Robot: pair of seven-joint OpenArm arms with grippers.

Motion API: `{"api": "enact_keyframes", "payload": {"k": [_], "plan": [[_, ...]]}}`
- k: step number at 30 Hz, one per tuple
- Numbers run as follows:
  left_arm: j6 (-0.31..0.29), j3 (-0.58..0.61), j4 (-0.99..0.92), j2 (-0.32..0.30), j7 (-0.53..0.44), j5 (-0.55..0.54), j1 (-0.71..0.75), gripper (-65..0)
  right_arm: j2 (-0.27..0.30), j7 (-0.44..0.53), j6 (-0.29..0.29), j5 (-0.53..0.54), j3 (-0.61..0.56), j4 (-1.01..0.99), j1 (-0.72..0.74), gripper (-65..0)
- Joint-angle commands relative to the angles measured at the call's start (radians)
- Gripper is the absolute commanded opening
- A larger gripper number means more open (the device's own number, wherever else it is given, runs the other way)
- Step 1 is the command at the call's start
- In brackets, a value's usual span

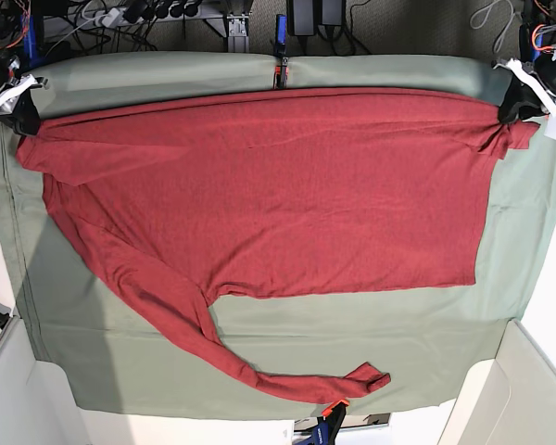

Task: Fold the T-shirt properly

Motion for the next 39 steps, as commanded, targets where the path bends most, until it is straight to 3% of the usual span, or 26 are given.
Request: {"api": "enact_keyframes", "payload": {"k": [1, 6, 11, 14, 18, 20, 22, 25, 28, 30, 34, 39], "plan": [[-0.009, 0.007, 0.003, -0.019, -0.026, 0.007, 0.000, -65.0, 0.016, 0.032, -0.004, -0.002, 0.011, 0.009, -0.002, -65.0], [-0.009, 0.095, -0.055, -0.019, -0.089, 0.092, -0.042, -65.0, 0.017, 0.052, -0.003, -0.021, 0.011, -0.022, 0.012, -65.0], [-0.009, 0.127, -0.104, -0.019, -0.085, 0.092, -0.102, -64.4, 0.016, 0.062, -0.003, -0.020, 0.011, -0.055, 0.017, -65.0], [-0.009, 0.127, -0.112, -0.019, -0.084, 0.092, -0.101, -56.1, 0.016, 0.071, -0.003, -0.020, 0.011, -0.071, 0.019, -65.0], [-0.009, 0.127, -0.112, -0.019, -0.089, 0.114, -0.099, -45.2, 0.016, 0.070, -0.003, -0.025, 0.011, -0.084, 0.044, -42.9], [-0.009, 0.127, -0.112, -0.019, -0.088, 0.114, -0.099, -39.4, 0.017, 0.071, -0.004, -0.028, 0.011, -0.084, 0.048, -39.0], [-0.006, 0.127, -0.112, -0.019, -0.084, 0.113, -0.099, -35.8, 0.016, 0.071, -0.004, -0.028, 0.011, -0.084, 0.048, -39.1], [0.027, 0.124, -0.111, -0.019, -0.081, 0.107, -0.100, -35.7, 0.017, 0.071, -0.006, -0.028, 0.011, -0.083, 0.050, -39.1], [0.024, 0.098, -0.111, -0.019, -0.080, 0.068, -0.100, -35.7, 0.017, 0.074, -0.006, -0.028, 0.013, -0.074, 0.050, -39.1], [-0.009, 0.063, -0.107, -0.019, -0.077, 0.025, -0.100, -35.7, 0.017, 0.080, -0.006, -0.027, 0.021, -0.062, 0.050, -39.1], [-0.009, 0.003, -0.100, -0.036, -0.049, -0.063, -0.103, -35.7, 0.018, 0.084, -0.006, -0.027, 0.038, -0.047, 0.083, -39.1], [-0.009, 0.002, -0.100, -0.053, -0.035, -0.097, -0.099, -34.6, 0.019, 0.074, -0.006, -0.027, 0.037, -0.047, 0.143, -39.1]]}}
